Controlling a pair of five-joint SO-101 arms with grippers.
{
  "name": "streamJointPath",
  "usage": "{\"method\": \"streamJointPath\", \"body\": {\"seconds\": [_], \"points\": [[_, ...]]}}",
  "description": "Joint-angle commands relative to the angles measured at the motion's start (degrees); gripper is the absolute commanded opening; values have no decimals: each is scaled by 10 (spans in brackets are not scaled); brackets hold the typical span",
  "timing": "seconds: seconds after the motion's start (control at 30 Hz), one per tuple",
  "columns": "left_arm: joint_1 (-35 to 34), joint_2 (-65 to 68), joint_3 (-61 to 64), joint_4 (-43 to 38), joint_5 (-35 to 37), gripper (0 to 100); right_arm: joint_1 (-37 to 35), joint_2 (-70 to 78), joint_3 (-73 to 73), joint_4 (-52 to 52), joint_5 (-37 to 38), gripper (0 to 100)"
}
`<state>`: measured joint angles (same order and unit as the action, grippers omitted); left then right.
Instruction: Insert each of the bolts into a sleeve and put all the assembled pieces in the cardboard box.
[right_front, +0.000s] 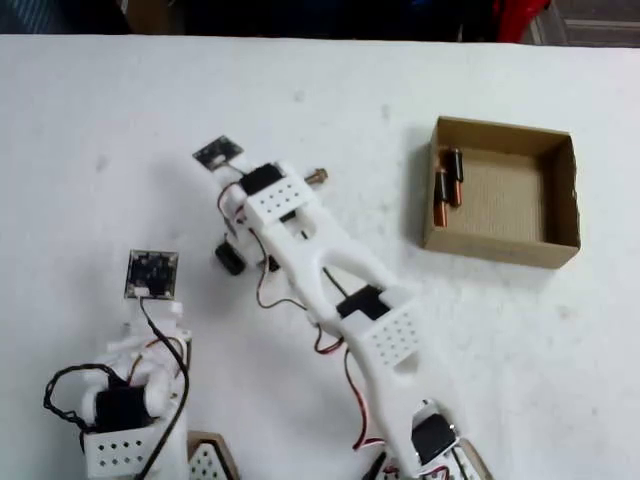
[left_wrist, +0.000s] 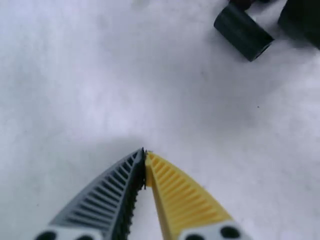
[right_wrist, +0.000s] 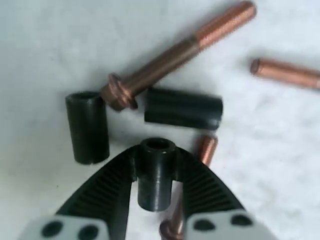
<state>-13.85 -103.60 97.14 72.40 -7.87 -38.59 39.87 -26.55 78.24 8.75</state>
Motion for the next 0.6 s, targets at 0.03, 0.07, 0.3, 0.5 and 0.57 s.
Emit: {"method": "streamJointPath", "body": {"seconds": [0.03, 0.07, 0.3, 0.5, 0.57], "points": [[-2, -7, -2, -18, -4, 26, 3, -84, -36, 42, 0, 16], [-2, -7, -2, -18, -4, 26, 5, -98, -36, 46, 0, 16], [-2, -7, -2, -18, -4, 27, 16, -207, -35, 105, 1, 16], [-1, -7, -2, -18, -4, 27, 34, -331, -33, 160, 1, 16], [-1, -7, -2, -18, -4, 27, 50, -378, -32, 183, 2, 16]]}}
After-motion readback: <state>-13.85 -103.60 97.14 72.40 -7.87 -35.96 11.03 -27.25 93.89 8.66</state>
